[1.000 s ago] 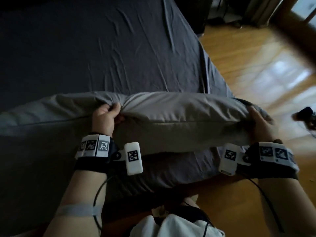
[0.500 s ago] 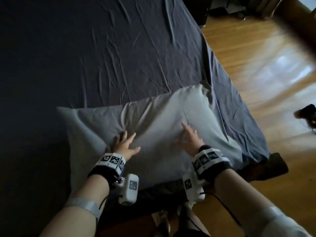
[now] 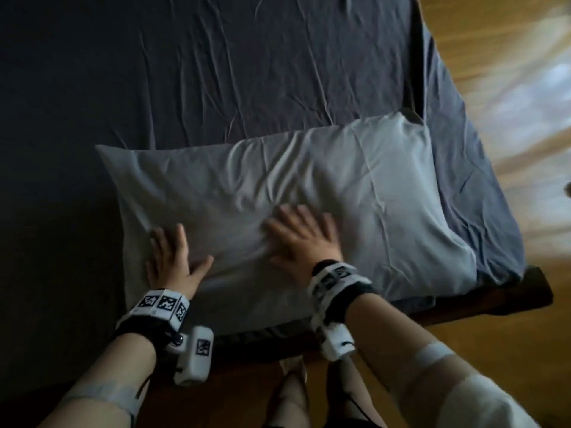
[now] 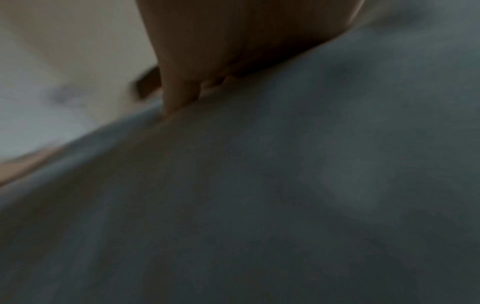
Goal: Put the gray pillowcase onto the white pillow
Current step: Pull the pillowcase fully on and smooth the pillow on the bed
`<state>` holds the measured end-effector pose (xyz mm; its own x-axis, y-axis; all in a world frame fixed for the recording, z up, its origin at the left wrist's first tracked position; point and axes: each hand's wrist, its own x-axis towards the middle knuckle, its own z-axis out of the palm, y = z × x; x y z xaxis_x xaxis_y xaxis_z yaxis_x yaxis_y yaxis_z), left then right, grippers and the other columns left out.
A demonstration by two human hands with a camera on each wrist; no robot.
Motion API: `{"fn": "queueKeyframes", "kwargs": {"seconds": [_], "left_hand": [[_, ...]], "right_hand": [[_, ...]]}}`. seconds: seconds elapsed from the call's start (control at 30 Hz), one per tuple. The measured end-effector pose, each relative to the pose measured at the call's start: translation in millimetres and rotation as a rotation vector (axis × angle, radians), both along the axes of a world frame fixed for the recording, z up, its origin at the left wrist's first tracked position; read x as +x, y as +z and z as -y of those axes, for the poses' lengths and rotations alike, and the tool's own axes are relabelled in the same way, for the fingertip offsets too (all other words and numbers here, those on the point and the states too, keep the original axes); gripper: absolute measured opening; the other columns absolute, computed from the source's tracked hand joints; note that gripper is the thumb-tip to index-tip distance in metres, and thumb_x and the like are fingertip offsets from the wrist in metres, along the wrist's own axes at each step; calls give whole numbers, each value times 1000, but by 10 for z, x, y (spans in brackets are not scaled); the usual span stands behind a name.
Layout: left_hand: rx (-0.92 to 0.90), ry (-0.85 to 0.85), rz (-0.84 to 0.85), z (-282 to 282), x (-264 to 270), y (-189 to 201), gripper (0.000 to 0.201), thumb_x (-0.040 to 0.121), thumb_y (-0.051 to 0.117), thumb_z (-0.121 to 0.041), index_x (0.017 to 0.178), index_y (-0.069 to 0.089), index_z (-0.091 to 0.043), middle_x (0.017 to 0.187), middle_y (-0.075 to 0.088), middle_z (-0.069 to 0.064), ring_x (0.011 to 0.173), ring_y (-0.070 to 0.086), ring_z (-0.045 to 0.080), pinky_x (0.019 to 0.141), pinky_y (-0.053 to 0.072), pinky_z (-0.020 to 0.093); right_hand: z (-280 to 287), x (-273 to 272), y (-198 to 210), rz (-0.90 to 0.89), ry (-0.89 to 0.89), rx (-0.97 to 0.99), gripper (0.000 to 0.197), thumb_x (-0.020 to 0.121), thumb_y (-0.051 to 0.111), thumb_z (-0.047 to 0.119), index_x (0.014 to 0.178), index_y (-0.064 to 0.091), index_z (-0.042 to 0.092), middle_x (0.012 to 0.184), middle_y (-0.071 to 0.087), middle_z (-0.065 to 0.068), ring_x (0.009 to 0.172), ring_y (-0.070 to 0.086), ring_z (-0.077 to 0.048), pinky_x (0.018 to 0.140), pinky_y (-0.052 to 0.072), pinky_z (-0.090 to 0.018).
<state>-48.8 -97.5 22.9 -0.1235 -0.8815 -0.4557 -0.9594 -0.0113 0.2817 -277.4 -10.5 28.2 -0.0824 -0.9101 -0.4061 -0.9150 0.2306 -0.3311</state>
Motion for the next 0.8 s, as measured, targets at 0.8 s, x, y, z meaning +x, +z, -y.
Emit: {"fn": "queueKeyframes", "kwargs": {"seconds": [0.8], "left_hand": [[140,128,62,691,198,13,84,87,42,-58,147,-8,-27,156,-17,10,143,-13,33,117,-1,50]], "right_hand": [[-143,-1487,108,-158,-733,286,82,81,34,72,146,-1,36,156,-16,1,144,-12,-26,116,0,-53]]}}
